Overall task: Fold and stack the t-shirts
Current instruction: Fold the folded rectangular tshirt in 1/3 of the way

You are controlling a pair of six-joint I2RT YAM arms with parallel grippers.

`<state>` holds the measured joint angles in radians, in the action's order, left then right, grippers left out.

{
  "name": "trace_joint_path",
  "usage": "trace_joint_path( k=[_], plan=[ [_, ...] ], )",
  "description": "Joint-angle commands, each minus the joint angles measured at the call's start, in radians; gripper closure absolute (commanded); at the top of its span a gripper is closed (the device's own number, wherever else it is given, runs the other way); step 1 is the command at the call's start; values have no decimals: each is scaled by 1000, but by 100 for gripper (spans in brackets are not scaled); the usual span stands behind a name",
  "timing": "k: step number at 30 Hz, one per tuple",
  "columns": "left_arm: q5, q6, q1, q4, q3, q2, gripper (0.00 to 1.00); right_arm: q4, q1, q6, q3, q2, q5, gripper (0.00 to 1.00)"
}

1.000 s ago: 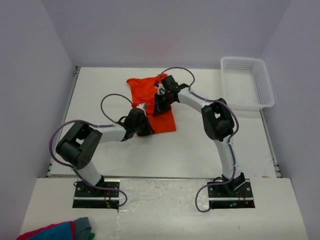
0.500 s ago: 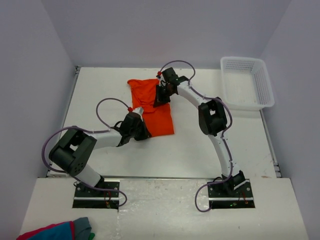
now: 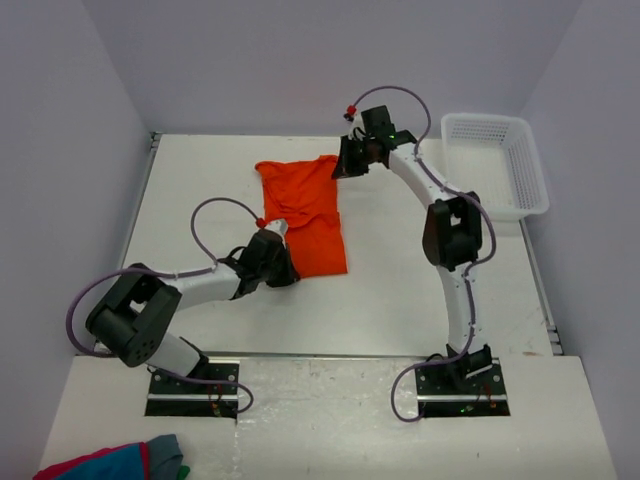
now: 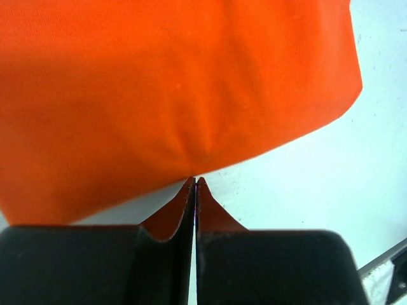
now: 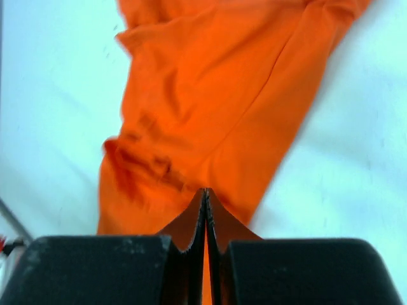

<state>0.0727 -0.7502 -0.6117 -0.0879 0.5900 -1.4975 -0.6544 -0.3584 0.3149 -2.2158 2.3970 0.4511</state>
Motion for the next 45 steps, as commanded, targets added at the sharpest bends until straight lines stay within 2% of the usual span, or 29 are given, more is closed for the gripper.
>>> trace_joint_path(
  k=[1, 4, 9, 13, 16, 18, 27, 34, 45],
  plan=[
    [-105, 57, -34, 80, 57, 86, 100, 56, -25, -45, 162, -356, 1, 100],
    [-146, 78, -53, 143, 119, 129, 100, 105, -24, 16, 392, -497, 6, 100],
    [-134, 113, -54, 177, 232, 126, 100, 200, -37, 118, 665, -584, 82, 100],
    [-59, 149, -49, 160, 315, 42, 100, 304, -50, 173, 853, -605, 176, 100],
    [36, 143, -31, 93, 329, -19, 100, 392, -53, 217, 928, -599, 262, 100],
    [91, 138, -23, 13, 324, -58, 100, 421, -54, 231, 947, -575, 293, 100],
    [170, 140, 53, -78, 323, -193, 100, 535, -62, 293, 986, -472, 423, 100],
    [206, 149, 150, -104, 340, -247, 100, 536, -103, 317, 966, -409, 437, 100],
    [246, 141, 179, -147, 393, -340, 100, 523, -171, 392, 917, -325, 400, 100]
  ],
)
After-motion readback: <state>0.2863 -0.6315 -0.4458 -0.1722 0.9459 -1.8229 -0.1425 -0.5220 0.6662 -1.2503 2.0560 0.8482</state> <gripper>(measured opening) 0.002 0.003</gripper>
